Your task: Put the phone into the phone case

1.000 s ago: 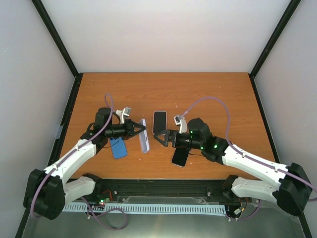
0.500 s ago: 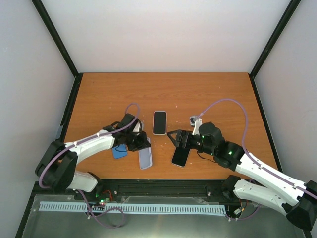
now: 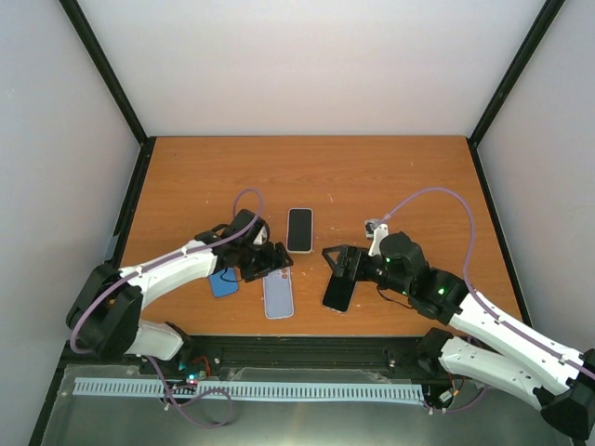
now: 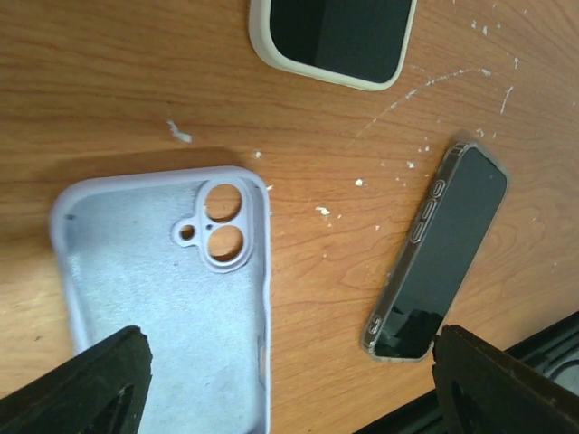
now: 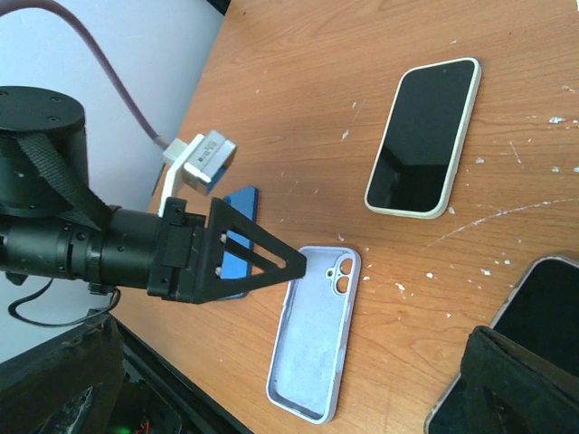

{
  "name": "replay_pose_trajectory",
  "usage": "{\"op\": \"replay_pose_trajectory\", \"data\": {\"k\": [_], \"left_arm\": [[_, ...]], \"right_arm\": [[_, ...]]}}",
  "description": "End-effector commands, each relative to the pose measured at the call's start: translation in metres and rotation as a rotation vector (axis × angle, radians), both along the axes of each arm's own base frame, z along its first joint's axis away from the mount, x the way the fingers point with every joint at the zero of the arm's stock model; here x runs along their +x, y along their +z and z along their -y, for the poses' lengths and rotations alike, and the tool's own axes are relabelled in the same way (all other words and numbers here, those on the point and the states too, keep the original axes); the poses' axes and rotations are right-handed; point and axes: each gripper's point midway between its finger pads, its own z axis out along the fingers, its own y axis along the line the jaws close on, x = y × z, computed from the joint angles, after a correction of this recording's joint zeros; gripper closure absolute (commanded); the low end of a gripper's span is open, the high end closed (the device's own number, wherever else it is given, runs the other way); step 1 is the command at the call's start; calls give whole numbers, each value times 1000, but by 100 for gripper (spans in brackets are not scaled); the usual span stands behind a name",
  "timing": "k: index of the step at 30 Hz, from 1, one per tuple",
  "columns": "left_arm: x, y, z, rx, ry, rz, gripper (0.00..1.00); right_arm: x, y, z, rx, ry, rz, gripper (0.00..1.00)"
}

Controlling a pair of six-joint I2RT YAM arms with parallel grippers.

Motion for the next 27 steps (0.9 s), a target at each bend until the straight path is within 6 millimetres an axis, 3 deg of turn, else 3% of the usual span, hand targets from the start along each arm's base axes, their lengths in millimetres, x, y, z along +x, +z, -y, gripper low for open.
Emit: {"op": "replay_pose_trajectory", "data": {"k": [1,3,12,17,21,27], "left_arm": [[10,12,-23,90,76,49,8],[12,9,-37,120,110,38,1],[19,-3,-122,376,305,33,1],[14,-15,-157,515,396,-14,1],[13,-30,-169,518,413,-61,2],[16,-42,-167,502,394,-74,3]], "right_arm": [[3,2,9,-19,-34,15,0],[3,2,9,-21,-36,14,0],[4,-5,12,-42,-53,-4,0],[6,-8,12,-51,-58,-9,0],[6,-9,12,-56,-61,-12,0],[8,-13,14,-71,-74,-18,0]]}}
